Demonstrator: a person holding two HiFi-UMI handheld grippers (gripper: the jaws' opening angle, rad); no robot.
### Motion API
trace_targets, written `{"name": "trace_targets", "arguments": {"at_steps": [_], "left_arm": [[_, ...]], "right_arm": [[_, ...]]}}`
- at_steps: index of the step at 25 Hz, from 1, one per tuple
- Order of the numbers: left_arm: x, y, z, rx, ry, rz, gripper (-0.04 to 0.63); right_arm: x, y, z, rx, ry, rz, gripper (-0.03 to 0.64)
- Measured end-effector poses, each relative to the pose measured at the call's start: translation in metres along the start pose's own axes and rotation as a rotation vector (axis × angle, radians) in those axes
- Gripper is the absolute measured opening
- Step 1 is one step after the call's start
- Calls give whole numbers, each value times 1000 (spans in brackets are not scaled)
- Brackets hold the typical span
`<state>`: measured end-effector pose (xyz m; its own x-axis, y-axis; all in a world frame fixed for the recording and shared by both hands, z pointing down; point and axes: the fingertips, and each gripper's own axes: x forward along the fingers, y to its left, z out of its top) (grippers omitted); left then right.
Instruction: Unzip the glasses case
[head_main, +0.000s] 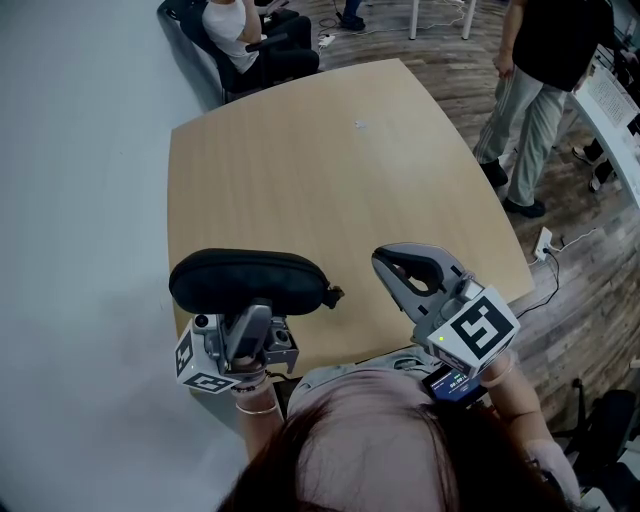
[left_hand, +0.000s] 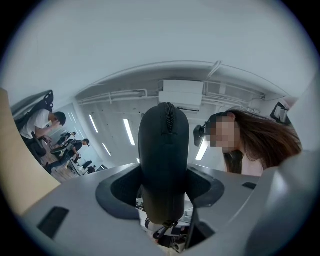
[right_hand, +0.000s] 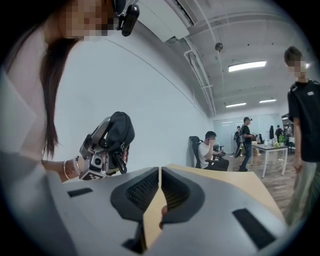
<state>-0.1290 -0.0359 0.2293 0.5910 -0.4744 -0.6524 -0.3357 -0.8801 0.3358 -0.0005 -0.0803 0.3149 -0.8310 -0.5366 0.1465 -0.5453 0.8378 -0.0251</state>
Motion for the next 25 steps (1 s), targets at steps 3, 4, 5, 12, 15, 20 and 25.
{"name": "trace_targets", "arguments": {"at_steps": [3, 4, 5, 12, 15, 20, 25], "left_arm": [[1, -2, -2, -3, 8, -16, 245], [2, -1, -2, -5, 10, -20, 245], [2, -1, -2, -7, 14, -24, 245], [2, 1, -2, -21, 27, -37, 245], [2, 2, -5, -26, 28, -42, 245], [6, 4, -4, -20, 31, -37, 245], [7, 4, -3, -24, 30, -40, 245]], "right_arm": [[1, 9, 5, 16, -22, 50, 18], [2, 12, 6, 21, -24, 66, 20], [3, 15, 7, 26, -25, 82, 23], [12, 39, 13, 22, -30, 184, 109], [12, 42, 13, 23, -37, 205, 110], [12, 50, 19, 25, -47, 251, 117], [12, 55, 21, 24, -46, 275, 118]]}}
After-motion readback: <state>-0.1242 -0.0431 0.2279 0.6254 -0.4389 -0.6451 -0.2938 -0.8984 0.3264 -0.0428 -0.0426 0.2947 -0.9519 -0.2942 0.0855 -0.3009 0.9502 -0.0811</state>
